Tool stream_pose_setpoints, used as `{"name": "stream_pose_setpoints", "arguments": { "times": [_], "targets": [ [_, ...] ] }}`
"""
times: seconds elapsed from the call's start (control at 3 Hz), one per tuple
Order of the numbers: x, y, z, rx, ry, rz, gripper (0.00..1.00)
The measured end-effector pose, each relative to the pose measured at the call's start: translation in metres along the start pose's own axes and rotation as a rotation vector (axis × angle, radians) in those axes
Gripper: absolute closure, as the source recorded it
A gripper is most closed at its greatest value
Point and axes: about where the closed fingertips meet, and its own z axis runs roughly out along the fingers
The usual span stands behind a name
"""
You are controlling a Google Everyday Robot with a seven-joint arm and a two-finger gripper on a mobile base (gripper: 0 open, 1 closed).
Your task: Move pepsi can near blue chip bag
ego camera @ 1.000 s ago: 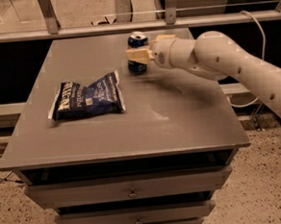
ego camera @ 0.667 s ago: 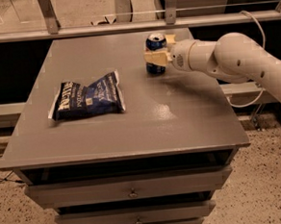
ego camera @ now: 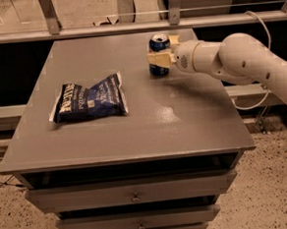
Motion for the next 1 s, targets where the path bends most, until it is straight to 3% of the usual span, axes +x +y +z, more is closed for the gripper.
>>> {"name": "stream_pose_setpoints", "arguments": {
  "times": [0.33,0.67,1.0],
  "targets": [
    [-0.0002,0.0,-0.0001,0.0,0.0,0.0,1.0],
    [-0.0005,-0.0001,-0.0001,0.0,0.0,0.0,0.83],
    [-0.0005,-0.0001,-0.0002,0.0,0.0,-0.001,0.59]
  ]
}}
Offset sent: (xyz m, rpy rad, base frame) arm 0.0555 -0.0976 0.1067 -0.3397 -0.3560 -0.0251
